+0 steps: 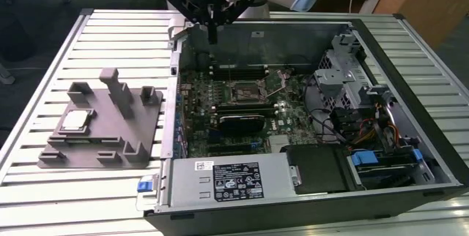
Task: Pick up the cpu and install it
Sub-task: 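Reach for the cpu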
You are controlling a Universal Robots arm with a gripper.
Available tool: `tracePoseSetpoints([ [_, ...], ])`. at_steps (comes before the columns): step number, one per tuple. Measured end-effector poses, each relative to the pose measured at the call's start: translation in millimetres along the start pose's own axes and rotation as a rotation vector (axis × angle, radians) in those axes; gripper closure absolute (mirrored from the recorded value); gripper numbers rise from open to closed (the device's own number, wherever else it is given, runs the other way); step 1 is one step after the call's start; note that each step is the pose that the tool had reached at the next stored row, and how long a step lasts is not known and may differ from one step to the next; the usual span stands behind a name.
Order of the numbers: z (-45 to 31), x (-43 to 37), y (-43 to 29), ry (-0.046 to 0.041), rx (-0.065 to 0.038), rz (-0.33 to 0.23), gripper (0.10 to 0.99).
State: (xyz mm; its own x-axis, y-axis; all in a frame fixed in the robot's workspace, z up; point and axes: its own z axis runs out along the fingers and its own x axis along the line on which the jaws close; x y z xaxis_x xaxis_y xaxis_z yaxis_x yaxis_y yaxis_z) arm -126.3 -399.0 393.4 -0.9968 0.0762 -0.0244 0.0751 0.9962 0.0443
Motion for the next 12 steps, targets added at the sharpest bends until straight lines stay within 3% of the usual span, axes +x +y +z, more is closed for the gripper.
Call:
tracePoseSetpoints([
  [6,-0.1,4.8,-0.4,0.0000,0.000,0.000,0.980],
  [12,-0.1,14.9,-1.1,0.0000,0.000,0.000,0.980],
])
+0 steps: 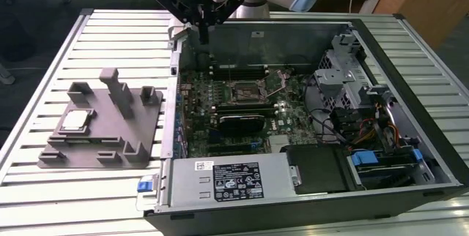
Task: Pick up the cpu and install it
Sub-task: 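Reach for the cpu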
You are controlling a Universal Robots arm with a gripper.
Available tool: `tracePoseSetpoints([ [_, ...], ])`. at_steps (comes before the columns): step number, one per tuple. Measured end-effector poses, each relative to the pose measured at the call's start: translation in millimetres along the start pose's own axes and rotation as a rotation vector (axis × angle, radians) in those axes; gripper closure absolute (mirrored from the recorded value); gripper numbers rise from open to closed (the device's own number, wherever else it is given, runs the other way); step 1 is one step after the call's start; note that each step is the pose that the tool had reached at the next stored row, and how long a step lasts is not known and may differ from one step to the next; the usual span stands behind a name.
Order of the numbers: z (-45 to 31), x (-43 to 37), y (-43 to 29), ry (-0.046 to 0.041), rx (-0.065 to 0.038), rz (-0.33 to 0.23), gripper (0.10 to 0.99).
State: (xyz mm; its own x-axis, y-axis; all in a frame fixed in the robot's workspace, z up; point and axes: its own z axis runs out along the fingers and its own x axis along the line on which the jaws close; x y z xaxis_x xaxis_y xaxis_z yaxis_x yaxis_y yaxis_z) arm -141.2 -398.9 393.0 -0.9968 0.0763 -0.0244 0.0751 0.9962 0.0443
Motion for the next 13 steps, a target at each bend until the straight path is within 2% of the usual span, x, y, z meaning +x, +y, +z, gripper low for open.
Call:
tracePoseSetpoints([
  [13,0.3,25.5,-2.0,0.0000,0.000,0.000,0.980],
])
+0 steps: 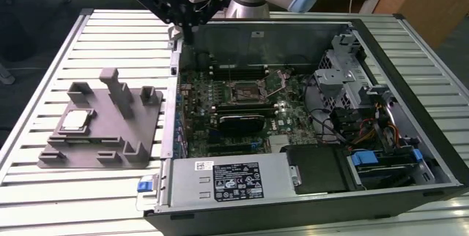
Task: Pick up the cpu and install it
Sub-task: 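Reach for the cpu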
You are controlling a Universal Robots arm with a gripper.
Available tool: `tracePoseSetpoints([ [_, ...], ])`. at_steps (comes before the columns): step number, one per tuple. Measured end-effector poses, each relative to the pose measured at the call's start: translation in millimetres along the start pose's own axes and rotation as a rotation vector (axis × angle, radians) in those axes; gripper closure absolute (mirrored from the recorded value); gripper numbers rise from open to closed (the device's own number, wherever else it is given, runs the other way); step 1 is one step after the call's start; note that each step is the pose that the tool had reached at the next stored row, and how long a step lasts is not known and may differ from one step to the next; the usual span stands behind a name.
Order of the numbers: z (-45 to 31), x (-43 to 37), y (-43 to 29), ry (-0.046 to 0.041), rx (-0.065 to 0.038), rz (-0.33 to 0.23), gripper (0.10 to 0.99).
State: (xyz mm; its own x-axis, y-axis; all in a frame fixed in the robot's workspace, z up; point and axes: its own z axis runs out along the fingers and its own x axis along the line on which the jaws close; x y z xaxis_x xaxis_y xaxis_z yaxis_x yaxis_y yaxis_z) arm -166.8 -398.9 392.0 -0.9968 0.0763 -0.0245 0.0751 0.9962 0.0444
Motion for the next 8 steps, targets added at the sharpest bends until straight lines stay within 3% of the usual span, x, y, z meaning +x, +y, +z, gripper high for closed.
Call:
tracePoseSetpoints([
  [8,0.8,16.6,-1.3,0.0000,0.000,0.000,0.980],
])
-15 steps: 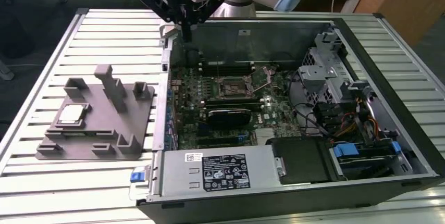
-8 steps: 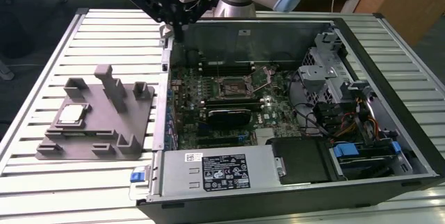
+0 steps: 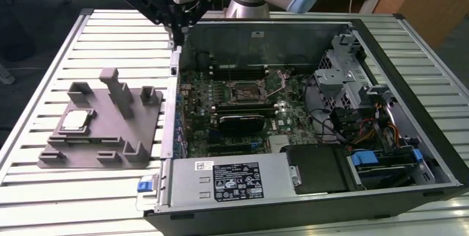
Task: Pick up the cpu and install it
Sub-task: 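Reach for the cpu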
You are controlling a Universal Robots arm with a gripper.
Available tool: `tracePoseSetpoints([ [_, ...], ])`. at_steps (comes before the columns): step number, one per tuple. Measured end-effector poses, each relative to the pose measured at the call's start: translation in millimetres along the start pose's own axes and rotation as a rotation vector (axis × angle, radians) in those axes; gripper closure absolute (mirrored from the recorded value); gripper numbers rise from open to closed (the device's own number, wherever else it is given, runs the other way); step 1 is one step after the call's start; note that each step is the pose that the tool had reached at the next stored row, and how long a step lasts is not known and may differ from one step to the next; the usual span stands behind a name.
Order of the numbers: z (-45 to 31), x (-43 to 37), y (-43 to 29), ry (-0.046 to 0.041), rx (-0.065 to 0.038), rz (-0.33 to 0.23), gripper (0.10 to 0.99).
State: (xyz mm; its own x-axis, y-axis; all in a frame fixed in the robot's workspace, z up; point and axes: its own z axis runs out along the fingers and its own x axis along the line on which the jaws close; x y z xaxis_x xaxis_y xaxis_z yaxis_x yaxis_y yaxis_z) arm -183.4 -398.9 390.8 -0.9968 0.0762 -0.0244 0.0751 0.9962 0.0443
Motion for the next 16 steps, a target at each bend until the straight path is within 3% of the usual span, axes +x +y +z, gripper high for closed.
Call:
tracePoseSetpoints([
  [16,4.0,34.8,-2.8,0.0000,0.000,0.000,0.980],
])
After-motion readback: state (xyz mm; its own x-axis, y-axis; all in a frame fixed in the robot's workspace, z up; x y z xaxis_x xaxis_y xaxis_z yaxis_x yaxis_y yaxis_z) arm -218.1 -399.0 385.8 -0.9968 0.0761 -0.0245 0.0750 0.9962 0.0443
